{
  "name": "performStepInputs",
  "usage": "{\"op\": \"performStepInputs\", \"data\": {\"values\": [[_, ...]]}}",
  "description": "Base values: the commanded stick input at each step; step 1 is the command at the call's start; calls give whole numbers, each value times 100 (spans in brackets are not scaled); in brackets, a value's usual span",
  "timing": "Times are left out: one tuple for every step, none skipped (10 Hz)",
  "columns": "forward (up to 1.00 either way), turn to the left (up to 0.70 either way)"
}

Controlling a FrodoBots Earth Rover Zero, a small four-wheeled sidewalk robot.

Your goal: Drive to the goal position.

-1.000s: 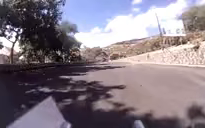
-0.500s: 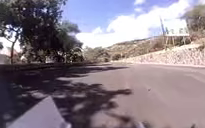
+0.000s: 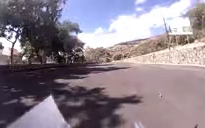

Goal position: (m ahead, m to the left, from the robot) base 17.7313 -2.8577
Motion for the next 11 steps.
{"op": "performStepInputs", "data": {"values": [[70,0],[70,0],[70,0],[70,0],[70,0],[70,0],[70,0],[70,0],[70,0],[70,0],[70,0]]}}
